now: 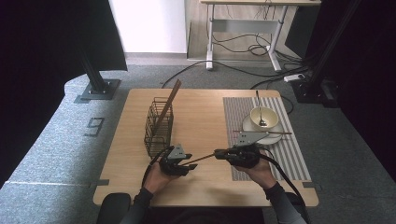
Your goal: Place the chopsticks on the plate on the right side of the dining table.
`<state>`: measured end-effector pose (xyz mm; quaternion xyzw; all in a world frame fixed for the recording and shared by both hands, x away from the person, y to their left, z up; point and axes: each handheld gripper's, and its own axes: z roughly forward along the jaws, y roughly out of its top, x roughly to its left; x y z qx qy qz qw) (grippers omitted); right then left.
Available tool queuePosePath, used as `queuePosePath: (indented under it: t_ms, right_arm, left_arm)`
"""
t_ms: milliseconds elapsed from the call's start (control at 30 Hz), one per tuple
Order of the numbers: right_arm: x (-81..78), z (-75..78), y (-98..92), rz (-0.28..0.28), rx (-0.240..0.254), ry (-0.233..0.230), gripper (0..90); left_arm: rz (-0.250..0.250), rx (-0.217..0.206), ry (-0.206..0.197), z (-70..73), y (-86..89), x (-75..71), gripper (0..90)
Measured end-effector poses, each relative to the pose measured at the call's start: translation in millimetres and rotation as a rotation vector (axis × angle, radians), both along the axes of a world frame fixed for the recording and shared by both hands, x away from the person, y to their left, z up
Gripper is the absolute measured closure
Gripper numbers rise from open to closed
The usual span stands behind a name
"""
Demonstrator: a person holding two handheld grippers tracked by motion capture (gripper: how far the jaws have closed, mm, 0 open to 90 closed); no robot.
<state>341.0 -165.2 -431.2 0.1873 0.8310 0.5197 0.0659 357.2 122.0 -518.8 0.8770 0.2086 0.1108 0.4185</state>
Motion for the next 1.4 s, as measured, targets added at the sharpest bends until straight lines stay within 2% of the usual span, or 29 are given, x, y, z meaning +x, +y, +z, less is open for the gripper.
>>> queuePosePath:
  t_ms: [233, 400, 567, 733, 767, 833, 900, 1067, 1233, 1400]
  right_arm:
    - [-0.6, 1.3, 2.2, 0.003, -0.003, 0.007, 83.3]
    - [3.1, 3.3, 0.4, 0.001, 0.020, 0.018, 82.7]
    - [12.5, 3.3, -4.7, -0.051, 0.022, 0.030, 77.3]
    - [21.7, -1.1, -6.4, -0.090, 0.013, 0.044, 73.0]
    - [22.1, -1.6, -5.9, -0.096, 0.004, 0.039, 71.6]
    - [22.1, -2.1, -4.6, -0.114, -0.015, 0.022, 63.2]
    - [22.8, -2.1, -4.3, -0.126, -0.015, 0.019, 56.2]
    - [22.4, -0.1, -2.5, -0.176, -0.035, -0.019, 38.9]
    - [20.9, 0.2, 0.8, -0.220, -0.054, -0.060, 30.5]
    - [22.4, -0.5, -0.7, -0.267, -0.068, -0.081, 29.3]
  left_arm:
    - [-0.037, -0.002, -0.013, 0.5, 1.0, -0.7, 73.9]
    - [-0.085, 0.018, -0.050, 2.7, -1.1, -4.0, 78.1]
    - [-0.143, 0.047, -0.077, 5.2, -4.5, -8.1, 83.5]
    - [-0.157, 0.055, -0.057, 5.8, -4.9, -7.9, 85.5]
    - [-0.155, 0.054, -0.053, 5.9, -4.6, -7.6, 85.5]
    - [-0.153, 0.053, -0.048, 6.1, -4.5, -7.5, 85.5]
    - [-0.154, 0.058, -0.043, 6.3, -5.2, -7.7, 85.5]
    - [-0.164, 0.073, -0.032, 5.3, -8.0, -8.5, 85.4]
    - [-0.170, 0.077, -0.029, 4.9, -9.8, -9.5, 85.4]
    - [-0.167, 0.072, -0.030, 5.5, -9.8, -9.9, 85.4]
